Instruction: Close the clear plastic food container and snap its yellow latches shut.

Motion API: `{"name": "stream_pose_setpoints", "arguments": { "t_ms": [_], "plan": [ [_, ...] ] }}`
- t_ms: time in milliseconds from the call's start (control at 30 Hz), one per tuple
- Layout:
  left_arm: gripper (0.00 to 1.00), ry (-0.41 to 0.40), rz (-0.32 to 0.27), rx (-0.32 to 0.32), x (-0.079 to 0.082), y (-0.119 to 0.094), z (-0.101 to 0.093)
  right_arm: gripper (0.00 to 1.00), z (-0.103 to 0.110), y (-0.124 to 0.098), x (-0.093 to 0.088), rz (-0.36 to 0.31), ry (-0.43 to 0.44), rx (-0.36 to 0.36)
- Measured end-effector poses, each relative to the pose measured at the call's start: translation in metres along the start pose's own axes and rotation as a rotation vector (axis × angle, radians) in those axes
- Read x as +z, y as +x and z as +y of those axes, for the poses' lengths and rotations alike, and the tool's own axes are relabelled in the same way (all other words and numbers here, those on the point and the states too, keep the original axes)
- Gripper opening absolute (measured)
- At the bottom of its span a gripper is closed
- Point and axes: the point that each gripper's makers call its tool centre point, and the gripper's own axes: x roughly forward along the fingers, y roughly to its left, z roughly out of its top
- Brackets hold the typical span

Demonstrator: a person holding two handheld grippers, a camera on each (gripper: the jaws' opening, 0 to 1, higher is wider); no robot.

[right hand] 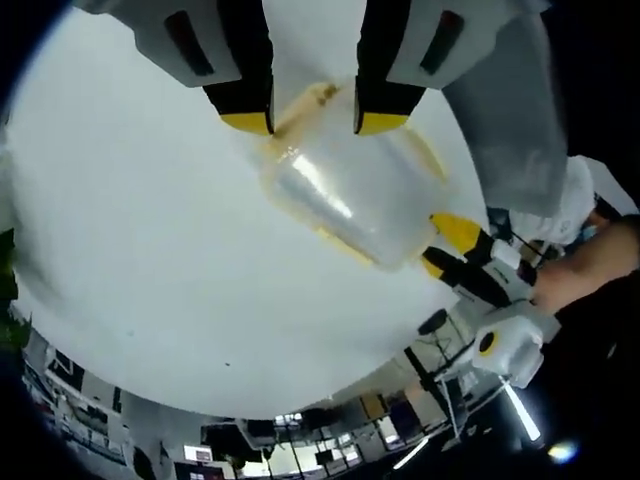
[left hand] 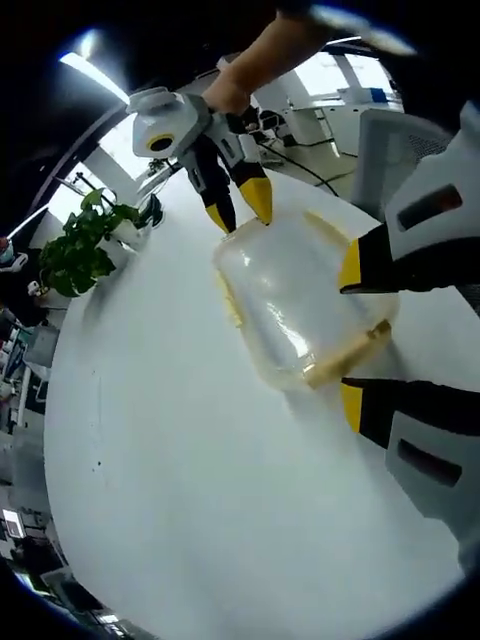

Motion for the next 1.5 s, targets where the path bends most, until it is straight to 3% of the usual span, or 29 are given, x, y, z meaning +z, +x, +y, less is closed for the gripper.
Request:
{"name": "stream_pose_setpoints", "arguments": {
  "t_ms": [233,800,1033,1067,1167,1500],
  "plan": [
    [0.32,-0.051,0.003,-0.01,-0.0005,0.0018,-0.0011,0.3,-0.0003,0.0011,-0.0014,0.015,0.043,0.014],
    [0.29,-0.062,-0.004,-0.012,0.0012,0.0048,-0.0007,0.25,0.0023,0.0027,-0.003,0.043,0.055,-0.002],
    [0.27,-0.068,0.005,-0.004,0.0034,0.0026,-0.0021,0.22,0.0021,0.0013,0.0014,0.037,0.073,-0.014],
    [0.26,-0.06,0.033,-0.009,-0.0026,0.0,-0.0013,0.22,0.0017,0.0014,0.0028,0.026,0.079,-0.018],
    [0.25,-0.091,0.013,0.033,0.0015,0.0031,0.0006,0.22,0.0037,0.0,0.0042,0.041,0.081,-0.021],
    [0.27,-0.097,0.013,0.033,0.0014,0.005,-0.0013,0.23,0.004,0.0008,-0.0026,0.043,0.095,-0.019]
  ]
}}
